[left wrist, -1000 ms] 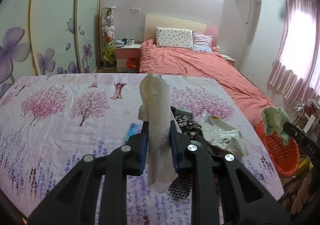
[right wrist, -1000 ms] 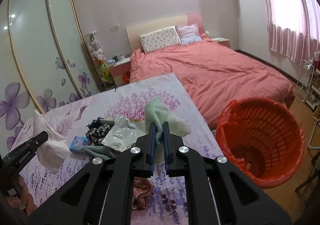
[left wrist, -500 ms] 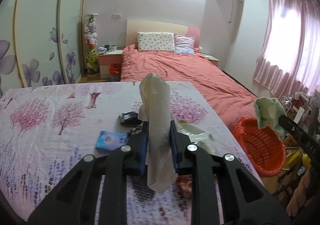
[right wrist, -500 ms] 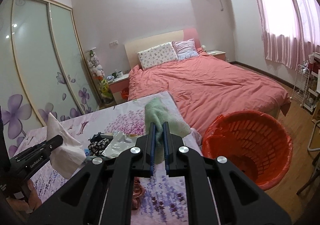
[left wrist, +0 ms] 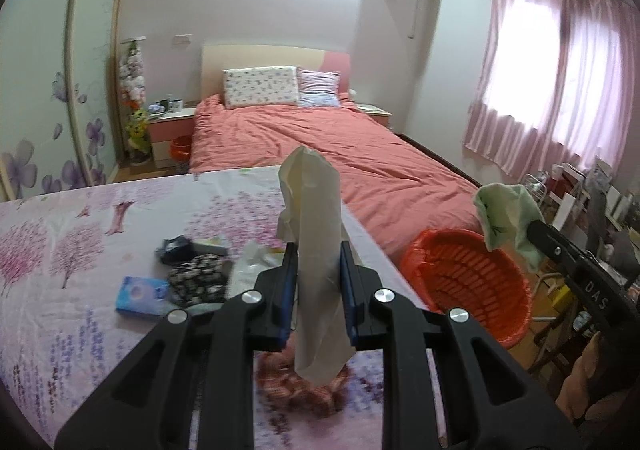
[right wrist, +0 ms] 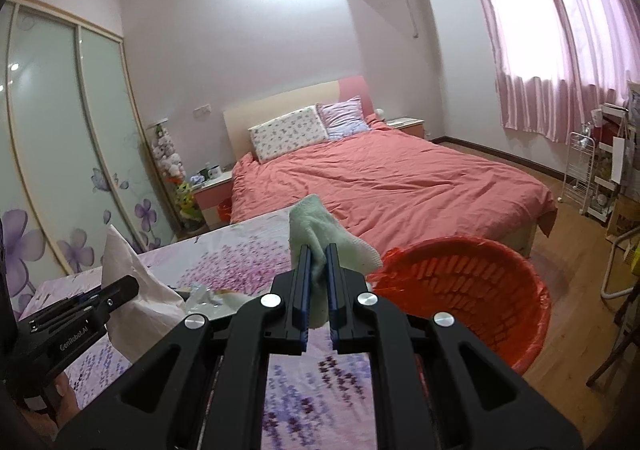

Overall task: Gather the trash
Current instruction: 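Carry the tissue and green cloth over the basket and open both tools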

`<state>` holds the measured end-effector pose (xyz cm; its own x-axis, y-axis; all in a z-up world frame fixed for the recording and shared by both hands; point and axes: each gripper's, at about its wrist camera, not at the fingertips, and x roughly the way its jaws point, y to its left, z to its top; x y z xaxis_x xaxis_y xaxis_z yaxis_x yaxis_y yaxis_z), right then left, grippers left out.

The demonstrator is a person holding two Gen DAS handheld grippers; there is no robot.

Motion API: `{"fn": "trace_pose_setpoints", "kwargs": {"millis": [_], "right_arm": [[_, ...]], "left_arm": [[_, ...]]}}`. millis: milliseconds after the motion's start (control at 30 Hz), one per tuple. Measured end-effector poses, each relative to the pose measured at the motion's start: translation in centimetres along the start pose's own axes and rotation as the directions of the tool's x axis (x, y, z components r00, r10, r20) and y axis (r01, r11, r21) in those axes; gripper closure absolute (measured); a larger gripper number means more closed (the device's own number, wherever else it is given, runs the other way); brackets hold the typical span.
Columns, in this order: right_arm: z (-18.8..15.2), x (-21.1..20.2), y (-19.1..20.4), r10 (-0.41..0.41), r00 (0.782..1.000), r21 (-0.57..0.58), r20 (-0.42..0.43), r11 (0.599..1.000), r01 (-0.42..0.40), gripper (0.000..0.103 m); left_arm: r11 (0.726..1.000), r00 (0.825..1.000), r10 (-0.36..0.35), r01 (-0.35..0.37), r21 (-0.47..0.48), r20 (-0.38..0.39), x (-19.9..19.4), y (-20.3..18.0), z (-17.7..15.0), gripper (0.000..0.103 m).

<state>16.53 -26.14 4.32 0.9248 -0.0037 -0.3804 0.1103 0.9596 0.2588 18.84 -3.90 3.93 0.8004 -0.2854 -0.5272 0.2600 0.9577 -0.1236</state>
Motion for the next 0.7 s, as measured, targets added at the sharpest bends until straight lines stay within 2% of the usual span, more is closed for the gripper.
{"fn": "trace_pose_setpoints", "kwargs": {"millis": [333,700], "right_arm": [[0.4,0.9,-5.6,-0.072,0.997,0.072,0.013,0.995,0.071,0.095],[0.1,3.8,-11.3,-0.12,0.993,0.178,-0.018,0.977,0.121,0.095]], "left_arm": [[0.988,0.991,-0.132,0.134,0.076,-0.031,4.2,-7.3,0.5,0.082],[0.953,0.965,-0.242,0.257,0.163,-0.105,10.2,-15.6,0.2,0.081]]}}
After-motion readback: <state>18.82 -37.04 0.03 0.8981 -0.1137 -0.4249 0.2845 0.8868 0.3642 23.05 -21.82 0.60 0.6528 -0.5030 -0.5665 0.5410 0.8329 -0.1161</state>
